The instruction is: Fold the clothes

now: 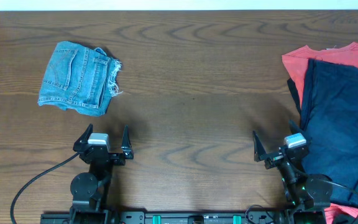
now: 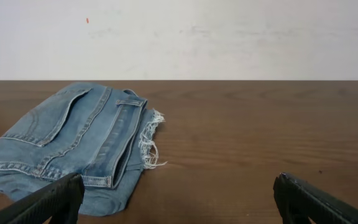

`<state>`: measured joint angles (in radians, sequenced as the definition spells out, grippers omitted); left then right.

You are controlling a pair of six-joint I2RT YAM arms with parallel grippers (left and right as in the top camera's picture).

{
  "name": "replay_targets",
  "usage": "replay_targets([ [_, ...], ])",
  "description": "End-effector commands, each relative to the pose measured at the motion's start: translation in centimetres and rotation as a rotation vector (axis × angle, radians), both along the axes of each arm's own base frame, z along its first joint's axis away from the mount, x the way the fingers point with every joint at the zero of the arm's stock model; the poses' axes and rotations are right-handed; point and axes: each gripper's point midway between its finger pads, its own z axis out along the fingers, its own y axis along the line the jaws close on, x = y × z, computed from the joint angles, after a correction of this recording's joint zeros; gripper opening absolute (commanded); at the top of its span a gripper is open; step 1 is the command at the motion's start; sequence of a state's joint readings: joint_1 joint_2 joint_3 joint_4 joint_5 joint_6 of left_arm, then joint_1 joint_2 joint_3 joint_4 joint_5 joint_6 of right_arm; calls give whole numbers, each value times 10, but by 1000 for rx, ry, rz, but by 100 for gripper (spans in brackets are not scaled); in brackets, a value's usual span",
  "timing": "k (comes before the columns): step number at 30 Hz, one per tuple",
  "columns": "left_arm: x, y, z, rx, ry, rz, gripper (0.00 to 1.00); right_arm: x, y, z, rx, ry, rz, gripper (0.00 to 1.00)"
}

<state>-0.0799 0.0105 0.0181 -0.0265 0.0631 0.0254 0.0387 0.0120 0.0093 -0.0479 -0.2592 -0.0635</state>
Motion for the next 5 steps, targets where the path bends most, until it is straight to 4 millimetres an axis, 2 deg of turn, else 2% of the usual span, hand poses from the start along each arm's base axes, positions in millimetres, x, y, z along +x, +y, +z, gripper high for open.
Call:
replay_targets([
  [1,-1,2,-14,-4,45,10,98,-1,3,-1,-12,-6,15,99],
  [5,-1,2,-14,-5,45,10,98,-1,3,-1,-12,-6,15,99],
])
